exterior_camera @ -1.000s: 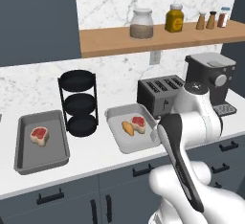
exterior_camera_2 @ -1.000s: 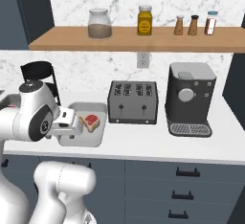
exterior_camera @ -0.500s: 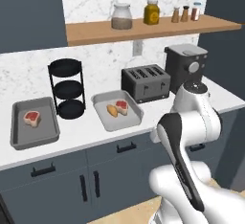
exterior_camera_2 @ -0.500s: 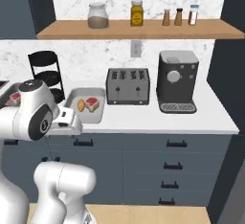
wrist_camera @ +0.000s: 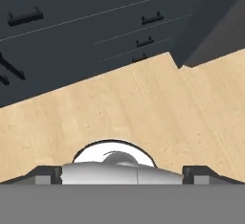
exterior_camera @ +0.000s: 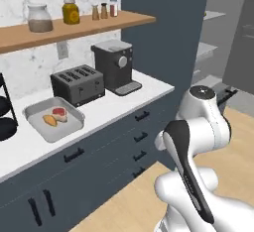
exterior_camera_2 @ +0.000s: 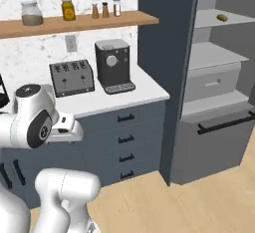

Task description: Place one potato and one steak in each tupperware on the nearby counter, to pack two identical lunches.

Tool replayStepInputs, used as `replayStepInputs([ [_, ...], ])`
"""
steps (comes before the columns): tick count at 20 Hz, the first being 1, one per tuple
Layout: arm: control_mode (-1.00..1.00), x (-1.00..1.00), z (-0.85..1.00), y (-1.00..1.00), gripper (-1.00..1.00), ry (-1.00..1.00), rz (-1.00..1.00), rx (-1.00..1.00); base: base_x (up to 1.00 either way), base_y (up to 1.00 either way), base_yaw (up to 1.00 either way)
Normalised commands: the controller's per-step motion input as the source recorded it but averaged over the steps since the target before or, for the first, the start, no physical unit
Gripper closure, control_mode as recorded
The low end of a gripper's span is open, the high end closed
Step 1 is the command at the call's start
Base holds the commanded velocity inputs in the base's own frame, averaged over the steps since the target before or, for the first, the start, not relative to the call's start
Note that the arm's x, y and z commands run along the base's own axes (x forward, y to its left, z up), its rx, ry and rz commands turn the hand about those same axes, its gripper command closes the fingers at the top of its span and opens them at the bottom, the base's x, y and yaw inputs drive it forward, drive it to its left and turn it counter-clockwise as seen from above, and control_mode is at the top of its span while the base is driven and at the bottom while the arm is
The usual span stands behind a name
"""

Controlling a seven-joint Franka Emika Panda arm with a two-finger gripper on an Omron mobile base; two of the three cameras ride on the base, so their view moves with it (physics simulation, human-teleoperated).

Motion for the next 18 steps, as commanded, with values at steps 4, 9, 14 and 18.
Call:
replayStepInputs([
  [4, 1.0, 0.0, 0.0, 0.0, -1.0, 0.0, 0.0, 0.0, 0.32, -0.76, -0.61],
  [9, 1.0, 0.0, 0.0, 0.0, -1.0, 0.0, 0.0, 0.0, 0.78, -0.99, -0.19],
  [14, 1.0, 0.0, 0.0, 0.0, -1.0, 0.0, 0.0, 0.0, 0.67, -1.0, 0.16],
  [18, 1.0, 0.0, 0.0, 0.0, -1.0, 0.0, 0.0, 0.0, 0.37, -1.0, 0.25],
])
